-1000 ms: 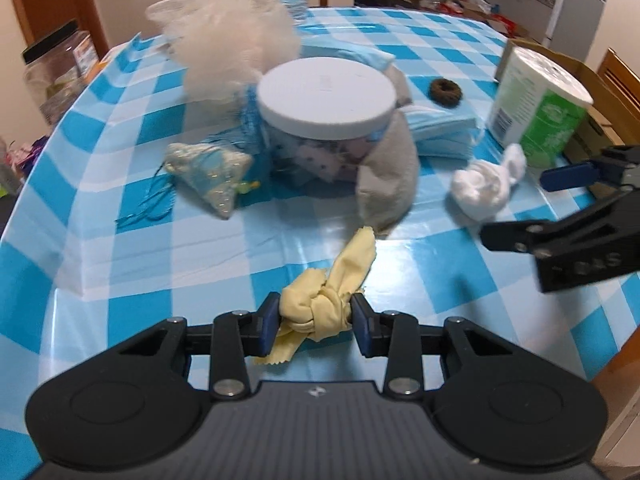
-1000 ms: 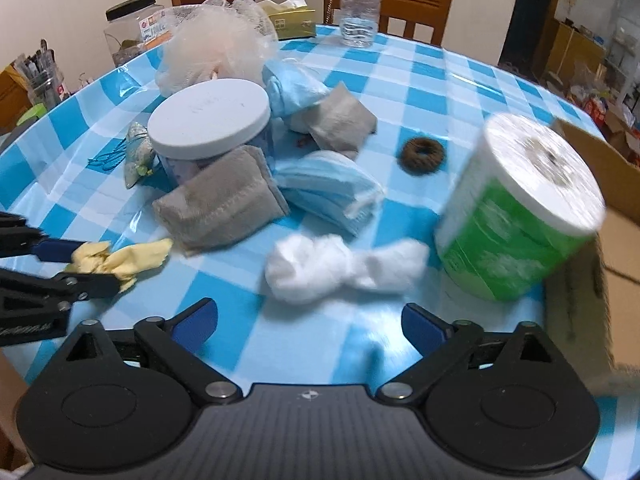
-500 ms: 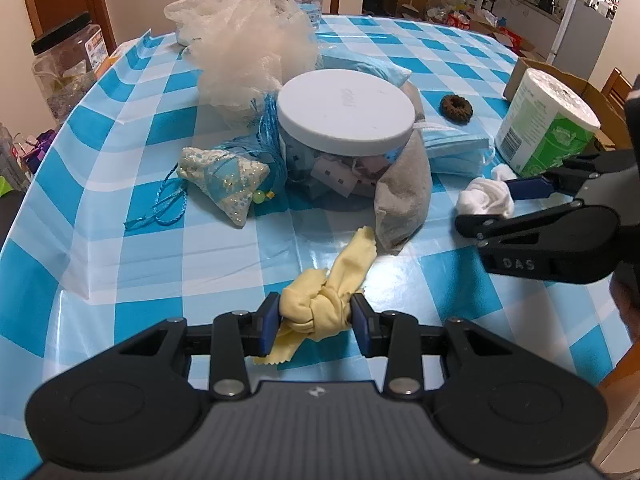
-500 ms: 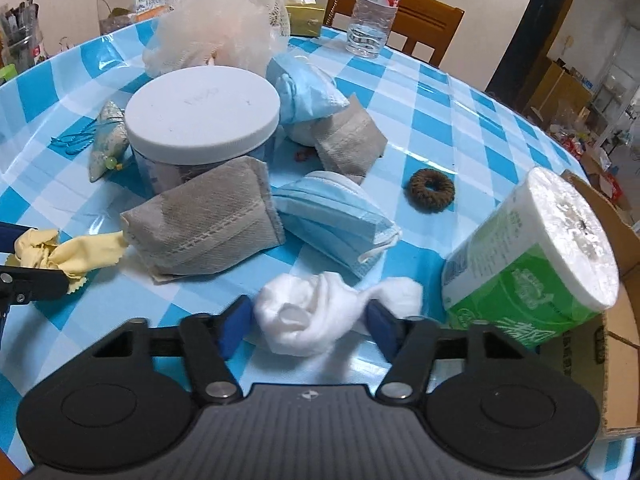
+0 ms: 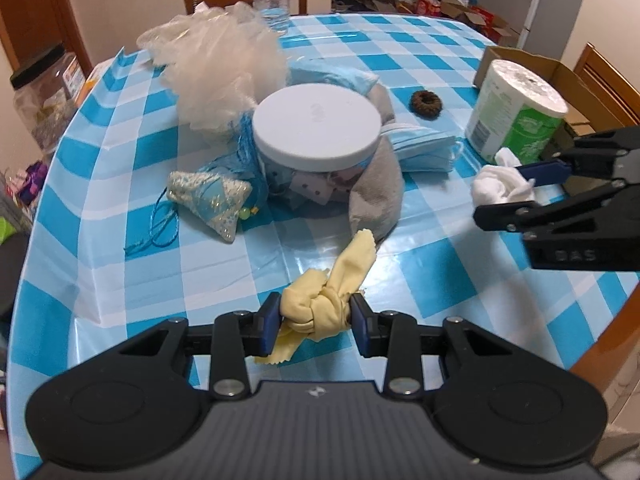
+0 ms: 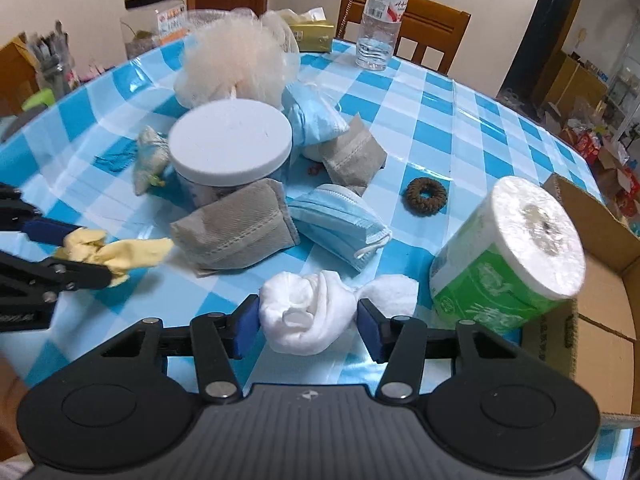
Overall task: Organize soft objects
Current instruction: 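Carry both cloths into the cardboard box and open both grippers to drop them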
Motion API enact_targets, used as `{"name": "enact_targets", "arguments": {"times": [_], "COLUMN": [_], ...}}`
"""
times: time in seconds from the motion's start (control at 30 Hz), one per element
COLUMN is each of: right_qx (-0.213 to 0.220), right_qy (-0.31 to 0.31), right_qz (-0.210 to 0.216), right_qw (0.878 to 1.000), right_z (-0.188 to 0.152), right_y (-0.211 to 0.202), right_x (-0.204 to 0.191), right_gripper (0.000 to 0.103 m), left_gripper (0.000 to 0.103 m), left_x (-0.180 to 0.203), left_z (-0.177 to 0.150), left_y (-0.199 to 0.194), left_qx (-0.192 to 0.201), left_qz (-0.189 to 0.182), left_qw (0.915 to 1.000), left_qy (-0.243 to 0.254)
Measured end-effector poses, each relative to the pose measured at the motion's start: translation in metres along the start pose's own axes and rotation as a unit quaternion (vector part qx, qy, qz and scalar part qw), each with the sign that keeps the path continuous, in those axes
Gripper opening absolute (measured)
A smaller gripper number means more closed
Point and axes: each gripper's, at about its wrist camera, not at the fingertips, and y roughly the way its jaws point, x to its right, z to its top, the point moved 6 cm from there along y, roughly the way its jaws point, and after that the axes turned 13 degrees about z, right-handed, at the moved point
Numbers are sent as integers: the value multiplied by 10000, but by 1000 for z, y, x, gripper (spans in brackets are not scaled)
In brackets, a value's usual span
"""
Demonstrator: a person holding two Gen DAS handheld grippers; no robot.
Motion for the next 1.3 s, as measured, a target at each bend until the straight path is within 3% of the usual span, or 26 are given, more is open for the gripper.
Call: {"name": "enact_targets", "arguments": {"times": [0.23,0.5,0.7,0.9,0.93,1.07,1.3], "right_qx": [95,283,413,573,580,566,703], "right_qy": [-11,57,124,118,116,205,103], "right_qz": [209,82,-134,-118,-110,147,430], "right_qw": [9997,9995,9990,9982,9982,9981,9965], "right_z": [-12,-37,-45,-39,-39,-42,-48], "right_y": [-54,-119,-139,-135,-132,-123,-127], "right_x": [20,86,144,185,190,204,202], "right_gripper": [57,57,58,60,65,99,103], "left_gripper": [35,35,35,35,35,35,35], "left_x": [17,72,119,155,159,173,187], "left_z": [15,37,54,68,70,80,106], "left_y": [-28,-63,-77,-84,-85,-89,-92], "left_qx": [16,-52,111,242,264,342,444], "left_qz": [-108,-373,-438,-348,-329,-235,-197], "left_qw": [9996,9984,9979,9981,9982,9984,9981], "left_qy": [262,421,465,444,430,381,384]}}
